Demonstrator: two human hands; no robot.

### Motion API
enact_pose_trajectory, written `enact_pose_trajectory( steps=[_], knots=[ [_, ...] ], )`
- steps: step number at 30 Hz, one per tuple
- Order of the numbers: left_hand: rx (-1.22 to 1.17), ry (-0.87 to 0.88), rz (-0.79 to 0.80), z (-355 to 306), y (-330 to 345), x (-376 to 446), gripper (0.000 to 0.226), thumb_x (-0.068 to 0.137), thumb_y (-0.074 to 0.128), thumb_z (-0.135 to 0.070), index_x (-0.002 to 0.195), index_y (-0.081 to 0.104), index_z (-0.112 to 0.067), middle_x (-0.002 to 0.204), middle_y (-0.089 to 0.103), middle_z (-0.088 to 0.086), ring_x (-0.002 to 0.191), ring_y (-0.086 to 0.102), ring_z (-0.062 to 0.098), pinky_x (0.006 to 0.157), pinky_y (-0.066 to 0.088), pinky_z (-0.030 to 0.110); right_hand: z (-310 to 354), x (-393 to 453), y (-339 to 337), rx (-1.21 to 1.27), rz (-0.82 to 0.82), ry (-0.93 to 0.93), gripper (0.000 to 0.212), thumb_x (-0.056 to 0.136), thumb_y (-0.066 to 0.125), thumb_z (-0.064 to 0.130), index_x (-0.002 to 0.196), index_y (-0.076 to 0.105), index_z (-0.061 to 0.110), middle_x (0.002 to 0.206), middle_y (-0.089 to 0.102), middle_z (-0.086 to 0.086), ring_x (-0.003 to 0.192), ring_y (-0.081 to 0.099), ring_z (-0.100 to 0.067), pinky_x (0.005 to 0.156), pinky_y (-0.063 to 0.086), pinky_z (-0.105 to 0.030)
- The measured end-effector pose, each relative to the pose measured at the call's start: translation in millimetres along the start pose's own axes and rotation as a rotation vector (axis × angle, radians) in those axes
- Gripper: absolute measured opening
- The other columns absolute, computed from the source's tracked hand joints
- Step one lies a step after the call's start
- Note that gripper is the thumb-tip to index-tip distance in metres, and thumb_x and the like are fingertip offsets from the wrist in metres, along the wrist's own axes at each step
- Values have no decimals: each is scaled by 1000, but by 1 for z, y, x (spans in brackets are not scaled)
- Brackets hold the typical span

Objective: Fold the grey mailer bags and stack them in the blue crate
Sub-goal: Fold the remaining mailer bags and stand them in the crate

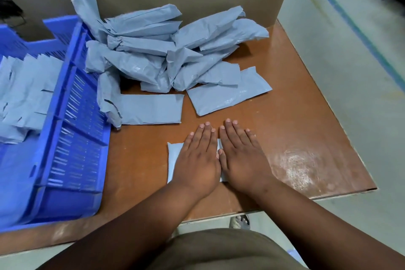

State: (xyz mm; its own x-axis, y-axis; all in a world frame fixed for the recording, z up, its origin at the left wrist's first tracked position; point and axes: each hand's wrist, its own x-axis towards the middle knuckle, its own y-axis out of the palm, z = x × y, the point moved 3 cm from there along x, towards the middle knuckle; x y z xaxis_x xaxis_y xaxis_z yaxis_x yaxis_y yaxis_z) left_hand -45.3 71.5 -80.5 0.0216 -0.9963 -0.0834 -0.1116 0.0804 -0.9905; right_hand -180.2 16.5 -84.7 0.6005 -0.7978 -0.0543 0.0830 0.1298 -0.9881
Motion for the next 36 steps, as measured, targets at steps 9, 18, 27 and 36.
enact_pose_trajectory(
  steps=[9,18,27,36],
  knots=[
    [56,32,37,2,-19,-18,69,109,21,-47,169,17,-16,178,3,10,165,-5,30,131,4,58,-11,-17,-21,0,47,-109,66,111,24,55,171,10,31,178,-9,-7,164,-8,-28,131,3,-58],
    [95,147,92,21,-8,-55,70,108,19,-61,169,-7,-37,178,-13,1,164,-12,30,128,2,65,-25,-46,-15,-114,126,-192,71,108,17,69,169,-1,39,178,-11,-3,164,-12,-30,129,8,-61],
    [59,162,91,22,-8,-56,71,109,19,-63,168,-12,-38,177,-18,-1,163,-16,26,129,1,63,-24,-47,-19,-117,148,-190,71,107,14,71,169,-2,41,178,-10,-2,164,-12,-28,129,7,-61],
    [50,66,37,64,-19,-75,74,107,31,-58,171,7,-29,177,-18,2,163,-16,22,131,5,58,35,-35,-32,-47,8,-308,74,107,32,70,170,13,37,179,-1,-3,164,-6,-31,127,3,-69]
  ],
)
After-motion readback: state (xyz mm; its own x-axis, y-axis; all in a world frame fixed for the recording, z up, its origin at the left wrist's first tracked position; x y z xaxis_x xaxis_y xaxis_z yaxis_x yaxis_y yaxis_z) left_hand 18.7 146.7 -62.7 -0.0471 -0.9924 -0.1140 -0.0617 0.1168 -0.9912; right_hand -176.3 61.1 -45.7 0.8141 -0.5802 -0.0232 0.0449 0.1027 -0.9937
